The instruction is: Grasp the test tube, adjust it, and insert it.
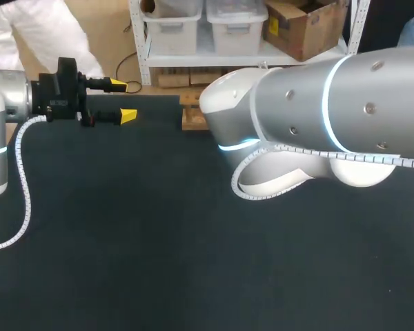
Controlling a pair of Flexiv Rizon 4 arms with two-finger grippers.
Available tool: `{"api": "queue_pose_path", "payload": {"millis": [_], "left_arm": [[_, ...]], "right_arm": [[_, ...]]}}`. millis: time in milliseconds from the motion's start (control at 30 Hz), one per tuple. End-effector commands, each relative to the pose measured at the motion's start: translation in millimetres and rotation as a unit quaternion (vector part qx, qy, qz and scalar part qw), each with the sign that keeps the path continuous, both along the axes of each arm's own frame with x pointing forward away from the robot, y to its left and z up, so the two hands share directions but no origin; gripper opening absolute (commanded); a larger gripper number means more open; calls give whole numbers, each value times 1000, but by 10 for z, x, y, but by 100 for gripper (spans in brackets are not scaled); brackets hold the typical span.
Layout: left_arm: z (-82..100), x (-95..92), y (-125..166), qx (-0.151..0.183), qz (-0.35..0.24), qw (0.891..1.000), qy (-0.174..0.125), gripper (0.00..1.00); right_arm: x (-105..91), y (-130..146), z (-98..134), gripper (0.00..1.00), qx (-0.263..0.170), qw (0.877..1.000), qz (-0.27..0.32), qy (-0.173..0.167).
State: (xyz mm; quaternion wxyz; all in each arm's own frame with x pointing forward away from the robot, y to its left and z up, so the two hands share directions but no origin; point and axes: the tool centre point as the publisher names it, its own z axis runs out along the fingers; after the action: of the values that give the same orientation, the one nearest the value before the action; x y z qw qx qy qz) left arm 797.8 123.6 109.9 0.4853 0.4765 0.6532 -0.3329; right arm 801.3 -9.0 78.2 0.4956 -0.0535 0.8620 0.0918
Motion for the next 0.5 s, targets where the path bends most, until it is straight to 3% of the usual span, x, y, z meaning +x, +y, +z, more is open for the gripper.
{"api": "queue_pose_path", "payload": {"millis": [33,500], "left_arm": [[-11,-15,0,-1,2,1000,-3,100],[-11,-15,0,-1,2,1000,-3,100]], "right_arm": [[152,85,-53,0,-17,998,-4,55],[331,225,-167,0,-27,997,20,71]]}}
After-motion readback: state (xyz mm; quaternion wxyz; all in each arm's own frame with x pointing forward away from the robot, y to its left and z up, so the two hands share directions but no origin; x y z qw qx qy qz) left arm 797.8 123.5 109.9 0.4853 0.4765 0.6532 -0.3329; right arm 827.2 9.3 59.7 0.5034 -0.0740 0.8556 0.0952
